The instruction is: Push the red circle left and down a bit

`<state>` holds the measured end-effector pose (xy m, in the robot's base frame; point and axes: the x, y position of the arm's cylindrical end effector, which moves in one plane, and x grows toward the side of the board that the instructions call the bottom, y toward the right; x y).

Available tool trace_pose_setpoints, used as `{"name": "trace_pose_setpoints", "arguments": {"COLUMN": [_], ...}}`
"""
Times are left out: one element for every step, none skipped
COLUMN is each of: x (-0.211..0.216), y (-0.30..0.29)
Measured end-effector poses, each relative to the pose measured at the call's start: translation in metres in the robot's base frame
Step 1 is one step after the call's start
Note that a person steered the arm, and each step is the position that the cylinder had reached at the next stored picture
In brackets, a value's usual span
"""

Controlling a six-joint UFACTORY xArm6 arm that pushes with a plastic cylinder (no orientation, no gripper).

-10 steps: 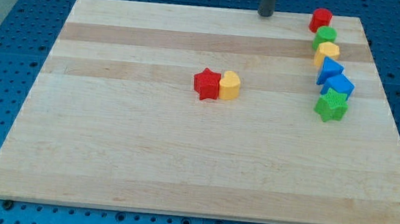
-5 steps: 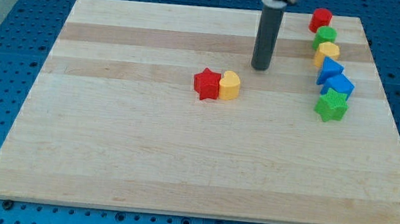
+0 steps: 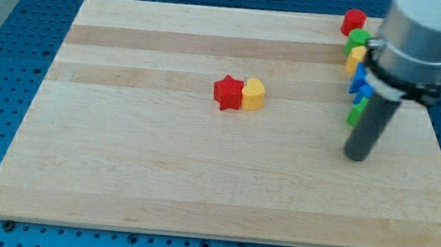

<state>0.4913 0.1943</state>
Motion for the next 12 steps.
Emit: {"name": "trace_pose_setpoints", "arguments": {"x": [-0.010, -0.040, -0.093, -0.144, -0.195, -0.243, -0.294, -0.300, -0.300, -0.300, -0.300, -0.300], "y": [0.056, 0.098, 0.117, 0.120, 0.120, 0.120, 0.117, 0.112, 0.085, 0.042, 0.018, 0.018]}}
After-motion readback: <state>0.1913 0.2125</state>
